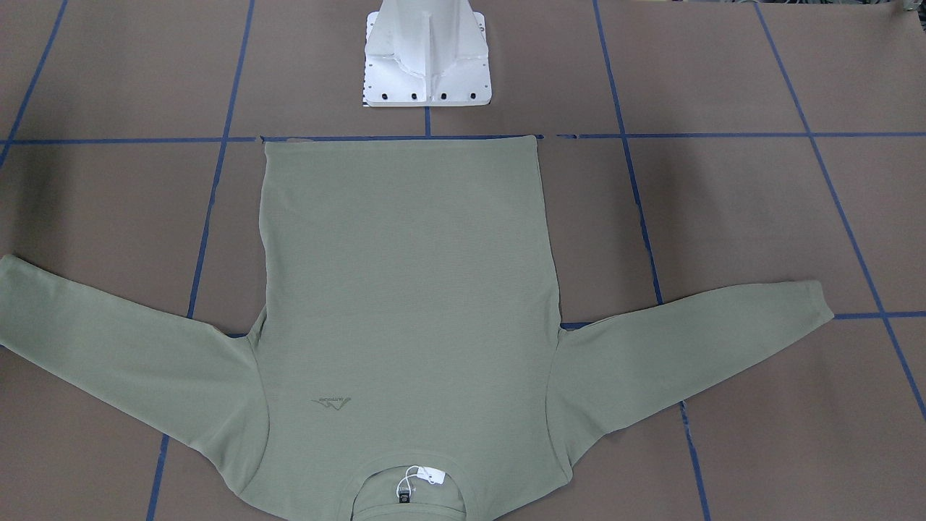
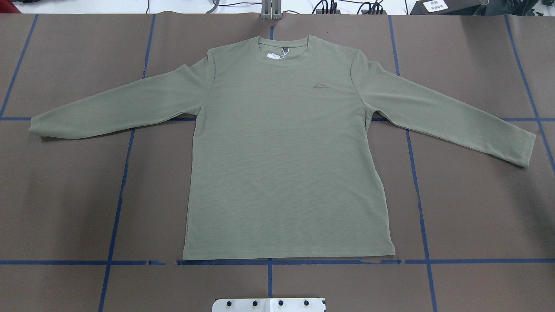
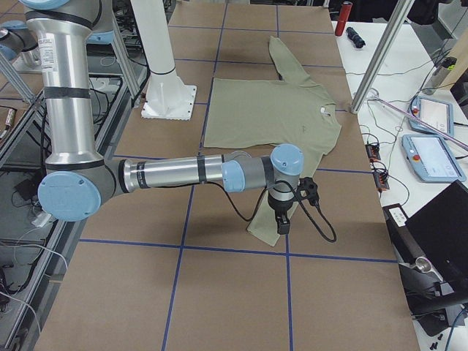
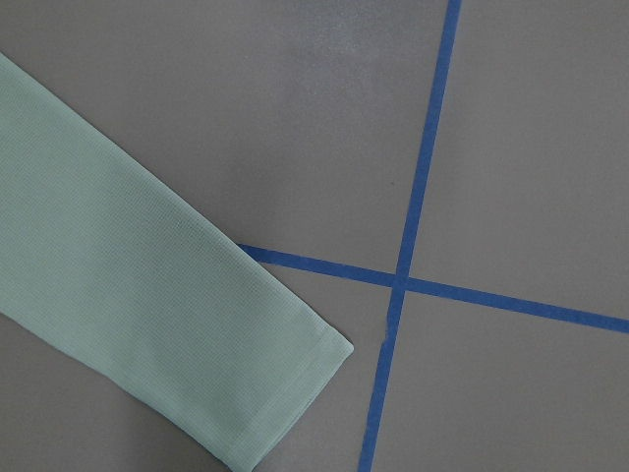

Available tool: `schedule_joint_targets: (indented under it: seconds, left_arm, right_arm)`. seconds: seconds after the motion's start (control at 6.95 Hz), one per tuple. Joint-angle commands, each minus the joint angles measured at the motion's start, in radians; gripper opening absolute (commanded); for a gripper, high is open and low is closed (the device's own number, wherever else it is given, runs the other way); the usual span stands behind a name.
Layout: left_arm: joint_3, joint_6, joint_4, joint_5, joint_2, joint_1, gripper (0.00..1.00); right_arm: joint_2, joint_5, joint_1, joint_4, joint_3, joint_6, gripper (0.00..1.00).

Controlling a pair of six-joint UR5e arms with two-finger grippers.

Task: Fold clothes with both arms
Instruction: 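Move the right gripper to the cuff of the sleeve nearest it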

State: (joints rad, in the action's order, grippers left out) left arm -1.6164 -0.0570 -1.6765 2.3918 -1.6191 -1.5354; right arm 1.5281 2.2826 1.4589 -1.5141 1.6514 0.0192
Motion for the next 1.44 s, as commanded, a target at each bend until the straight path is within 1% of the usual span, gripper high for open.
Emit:
schedule_joint_targets:
  seconds: [0.0, 0.14, 0.29, 0.43, 0.58, 0.72, 0.86, 1.01, 1.15, 1.3]
  left_arm:
    - [-0.010, -0.039, -0.078, 0.001, 0.028, -0.006, 1.00]
    - [0.010, -0.038, -0.080, 0.000, 0.030, -0.006, 1.00]
    - [0.003, -0.037, -0.078, 0.000, 0.030, -0.006, 1.00]
    - [0.001, -0.037, -0.078, 0.000, 0.031, -0.008, 1.00]
    - [0.001, -0.034, -0.078, -0.006, 0.028, -0.006, 1.00]
    - [0.010, -0.037, -0.078, -0.010, 0.024, -0.006, 1.00]
    - [0.009, -0.037, -0.080, -0.008, 0.022, -0.006, 1.00]
    - [0.004, -0.037, -0.080, -0.008, 0.024, -0.006, 1.00]
    - [0.003, -0.037, -0.080, -0.006, 0.024, -0.006, 1.00]
    - [0.003, -0.038, -0.080, -0.006, 0.022, -0.006, 1.00]
  right_arm:
    - [0.000, 0.000, 0.000, 0.000, 0.004, 0.001, 1.00]
    - [0.000, 0.003, 0.000, 0.000, 0.002, -0.001, 1.00]
    - [0.000, 0.005, 0.000, 0.000, 0.001, -0.001, 1.00]
    - [0.015, 0.017, 0.000, 0.029, -0.005, -0.001, 1.00]
    - [0.027, 0.018, -0.003, 0.085, -0.028, 0.001, 1.00]
    - [0.032, 0.065, -0.014, 0.160, -0.074, 0.013, 1.00]
    - [0.030, 0.083, -0.020, 0.263, -0.185, 0.015, 1.00]
    - [0.012, 0.080, -0.046, 0.387, -0.288, 0.081, 1.00]
    - [-0.041, 0.066, -0.117, 0.493, -0.365, 0.328, 0.99]
    - [-0.084, 0.008, -0.185, 0.588, -0.443, 0.488, 0.98]
